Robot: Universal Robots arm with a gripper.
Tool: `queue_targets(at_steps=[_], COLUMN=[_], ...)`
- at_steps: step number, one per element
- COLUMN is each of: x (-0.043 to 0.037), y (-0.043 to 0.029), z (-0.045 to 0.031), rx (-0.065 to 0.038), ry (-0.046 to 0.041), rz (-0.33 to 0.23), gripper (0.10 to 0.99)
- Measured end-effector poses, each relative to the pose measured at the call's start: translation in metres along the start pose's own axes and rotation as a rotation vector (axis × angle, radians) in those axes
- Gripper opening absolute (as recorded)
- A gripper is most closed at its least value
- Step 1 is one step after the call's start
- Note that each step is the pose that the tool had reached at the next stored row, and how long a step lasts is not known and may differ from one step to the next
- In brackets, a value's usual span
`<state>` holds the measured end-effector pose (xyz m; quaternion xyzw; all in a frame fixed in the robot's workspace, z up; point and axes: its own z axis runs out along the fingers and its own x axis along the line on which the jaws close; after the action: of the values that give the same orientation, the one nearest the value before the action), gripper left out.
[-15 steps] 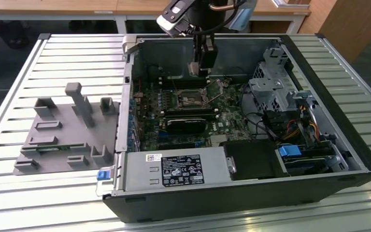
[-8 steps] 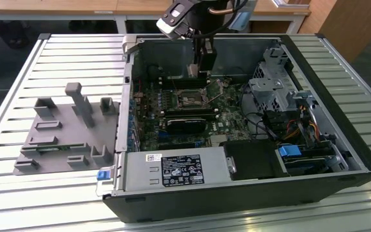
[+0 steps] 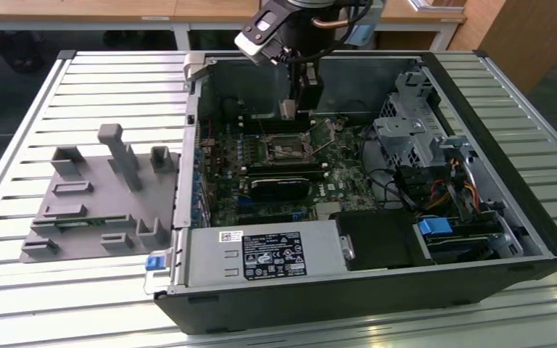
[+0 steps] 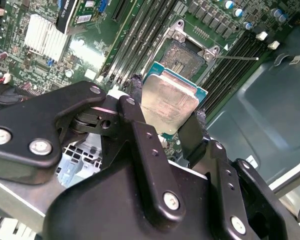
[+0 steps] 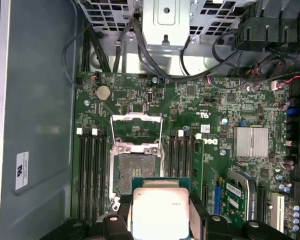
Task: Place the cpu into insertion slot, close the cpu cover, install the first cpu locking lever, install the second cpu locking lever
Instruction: 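Place the cpu into insertion slot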
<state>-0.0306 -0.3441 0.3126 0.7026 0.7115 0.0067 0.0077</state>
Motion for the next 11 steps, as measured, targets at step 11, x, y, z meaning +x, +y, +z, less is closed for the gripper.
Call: queue_targets(at_steps=[11], x=[0.0], y=[-0.0001], z=[0.0077], rx=[0.021], ry=[0.0003], rz=[0.0], gripper=[0.537])
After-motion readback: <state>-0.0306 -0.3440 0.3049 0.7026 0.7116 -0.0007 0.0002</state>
